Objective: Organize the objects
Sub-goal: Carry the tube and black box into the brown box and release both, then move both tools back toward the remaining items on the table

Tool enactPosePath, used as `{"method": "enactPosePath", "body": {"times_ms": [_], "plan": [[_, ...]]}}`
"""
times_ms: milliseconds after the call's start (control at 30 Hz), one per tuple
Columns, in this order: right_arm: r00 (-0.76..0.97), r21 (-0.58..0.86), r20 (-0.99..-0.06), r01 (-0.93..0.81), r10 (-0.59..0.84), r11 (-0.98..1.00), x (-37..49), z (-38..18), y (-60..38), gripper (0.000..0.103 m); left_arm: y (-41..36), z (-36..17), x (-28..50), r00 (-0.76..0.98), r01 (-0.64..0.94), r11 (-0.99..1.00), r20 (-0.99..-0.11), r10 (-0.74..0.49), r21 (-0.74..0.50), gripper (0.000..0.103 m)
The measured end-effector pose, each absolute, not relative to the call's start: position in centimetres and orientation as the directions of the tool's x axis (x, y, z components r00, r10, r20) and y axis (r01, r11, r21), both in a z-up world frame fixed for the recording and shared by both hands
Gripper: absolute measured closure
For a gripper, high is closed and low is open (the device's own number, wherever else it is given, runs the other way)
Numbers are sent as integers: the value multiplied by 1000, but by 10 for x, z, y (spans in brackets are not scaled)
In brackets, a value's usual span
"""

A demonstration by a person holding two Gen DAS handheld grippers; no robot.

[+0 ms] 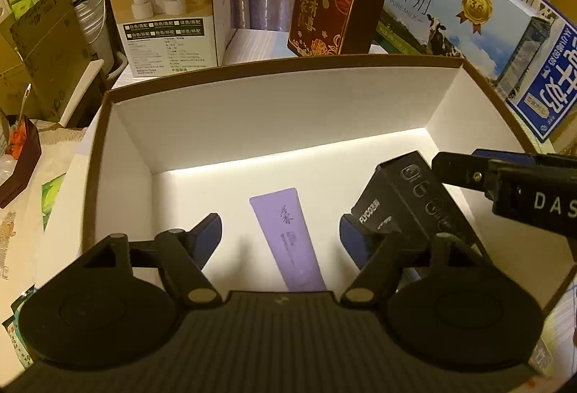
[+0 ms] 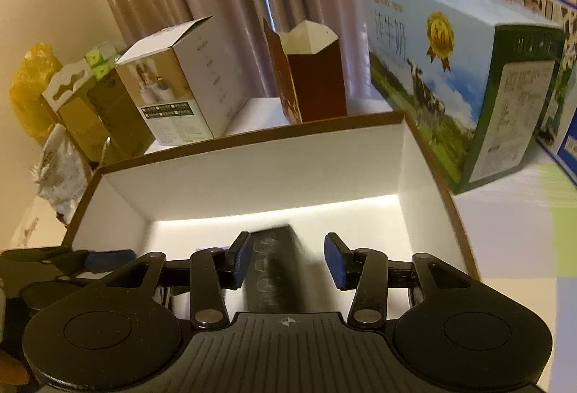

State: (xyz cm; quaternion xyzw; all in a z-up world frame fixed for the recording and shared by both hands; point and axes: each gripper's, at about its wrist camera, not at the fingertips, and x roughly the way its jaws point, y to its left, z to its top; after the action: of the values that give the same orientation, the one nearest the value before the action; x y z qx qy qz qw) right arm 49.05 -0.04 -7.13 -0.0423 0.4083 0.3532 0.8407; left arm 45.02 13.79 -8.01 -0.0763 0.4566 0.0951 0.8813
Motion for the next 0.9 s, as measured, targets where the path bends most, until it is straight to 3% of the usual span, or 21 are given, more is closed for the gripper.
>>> {"method": "enactPosePath", "body": {"times_ms": [133, 433, 900], "plan": [[414, 211, -709, -647, 570, 733, 480, -64, -13, 42, 139, -67, 436, 586, -230, 972, -805, 91, -57, 26], [410, 214, -691, -671, 596, 710, 448, -49, -47, 22, 128, -40, 397, 606, -244, 968, -789, 101, -63, 26], [436, 241, -653, -655, 619, 716, 401, -30, -98, 14, 100, -6, 332, 639, -250, 966, -761, 113, -67, 21]]}}
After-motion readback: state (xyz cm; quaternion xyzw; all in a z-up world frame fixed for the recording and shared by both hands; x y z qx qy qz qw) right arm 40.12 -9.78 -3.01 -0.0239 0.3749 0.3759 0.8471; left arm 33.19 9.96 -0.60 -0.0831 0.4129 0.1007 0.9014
